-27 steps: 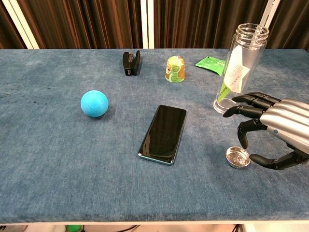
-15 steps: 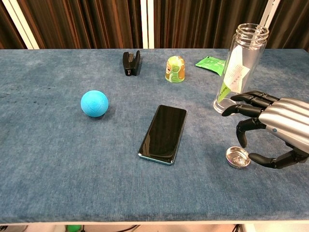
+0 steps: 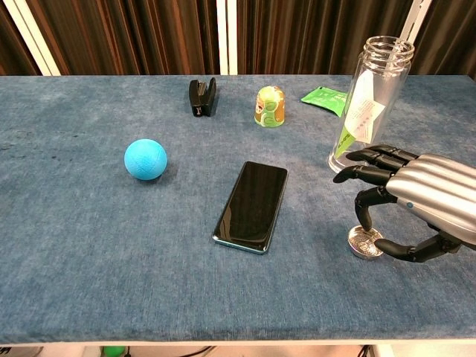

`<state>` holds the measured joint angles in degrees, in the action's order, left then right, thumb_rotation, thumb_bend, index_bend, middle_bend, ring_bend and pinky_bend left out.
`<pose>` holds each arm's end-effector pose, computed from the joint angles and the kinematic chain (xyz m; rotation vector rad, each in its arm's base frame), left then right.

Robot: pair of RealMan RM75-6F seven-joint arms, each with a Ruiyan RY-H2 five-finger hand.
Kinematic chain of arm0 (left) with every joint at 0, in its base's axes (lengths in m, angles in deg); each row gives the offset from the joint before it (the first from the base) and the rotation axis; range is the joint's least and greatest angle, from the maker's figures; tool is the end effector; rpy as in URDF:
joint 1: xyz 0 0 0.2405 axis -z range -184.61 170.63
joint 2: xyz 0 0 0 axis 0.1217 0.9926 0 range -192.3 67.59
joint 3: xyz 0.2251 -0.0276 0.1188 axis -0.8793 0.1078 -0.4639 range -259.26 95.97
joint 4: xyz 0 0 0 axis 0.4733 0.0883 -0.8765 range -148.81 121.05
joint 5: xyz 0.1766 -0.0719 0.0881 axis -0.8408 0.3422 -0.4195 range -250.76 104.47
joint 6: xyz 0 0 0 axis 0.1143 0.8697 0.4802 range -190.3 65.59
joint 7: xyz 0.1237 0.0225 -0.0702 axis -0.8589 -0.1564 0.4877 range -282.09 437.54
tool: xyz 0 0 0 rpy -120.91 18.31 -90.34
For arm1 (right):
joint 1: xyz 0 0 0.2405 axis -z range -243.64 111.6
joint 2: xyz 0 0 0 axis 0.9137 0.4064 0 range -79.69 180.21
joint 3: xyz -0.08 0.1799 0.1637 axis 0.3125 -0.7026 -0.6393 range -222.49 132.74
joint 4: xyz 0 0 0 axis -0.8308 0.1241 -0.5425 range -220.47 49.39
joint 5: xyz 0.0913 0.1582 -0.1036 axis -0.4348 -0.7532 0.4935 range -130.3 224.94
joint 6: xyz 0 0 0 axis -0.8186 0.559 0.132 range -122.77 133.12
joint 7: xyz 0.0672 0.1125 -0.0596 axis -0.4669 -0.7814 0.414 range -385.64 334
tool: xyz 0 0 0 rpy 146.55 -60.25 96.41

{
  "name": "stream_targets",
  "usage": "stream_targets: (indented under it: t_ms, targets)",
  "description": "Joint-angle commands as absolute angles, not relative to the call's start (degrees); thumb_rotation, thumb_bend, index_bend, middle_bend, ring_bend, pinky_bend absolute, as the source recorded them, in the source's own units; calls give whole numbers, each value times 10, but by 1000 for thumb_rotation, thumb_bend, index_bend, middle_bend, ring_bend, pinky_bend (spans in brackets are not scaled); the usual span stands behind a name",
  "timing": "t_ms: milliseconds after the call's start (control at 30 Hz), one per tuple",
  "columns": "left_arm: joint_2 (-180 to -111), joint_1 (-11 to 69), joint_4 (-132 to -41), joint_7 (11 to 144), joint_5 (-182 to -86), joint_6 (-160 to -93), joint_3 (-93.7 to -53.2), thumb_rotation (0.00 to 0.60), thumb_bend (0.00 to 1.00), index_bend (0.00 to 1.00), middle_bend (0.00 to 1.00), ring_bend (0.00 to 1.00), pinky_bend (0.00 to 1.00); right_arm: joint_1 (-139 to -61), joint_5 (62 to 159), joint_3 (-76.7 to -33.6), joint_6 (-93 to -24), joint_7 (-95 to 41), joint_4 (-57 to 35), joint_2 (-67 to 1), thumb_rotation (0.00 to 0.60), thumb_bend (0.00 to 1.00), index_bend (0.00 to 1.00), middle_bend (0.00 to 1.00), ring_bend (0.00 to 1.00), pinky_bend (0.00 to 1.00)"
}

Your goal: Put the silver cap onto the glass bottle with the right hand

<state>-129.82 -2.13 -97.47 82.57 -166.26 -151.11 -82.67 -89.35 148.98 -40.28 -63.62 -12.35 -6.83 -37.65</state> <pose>-0.3207 0.1677 0.1460 -1.4969 -0.8528 -0.9582 -0.2232 -0.2160 -0.0211 2.1191 -0.6312 0.9616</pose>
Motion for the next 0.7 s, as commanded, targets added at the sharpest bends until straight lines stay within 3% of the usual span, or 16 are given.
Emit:
stream_targets:
  t_ms: [33,700]
  targets:
    - [-1298,-22,-973,827,-1662,-1510,-827,600,55,103,47,9,88,-895,1488,-403,-635,-122,-68,-378,600,336,529,119,0,0]
    - [-1300,-24,-965,835,-1657,-1508,-828,600,55,103,47,9,88,-900,1476,-399,-627,-119,-80,-389,600,364,555,125,0,0]
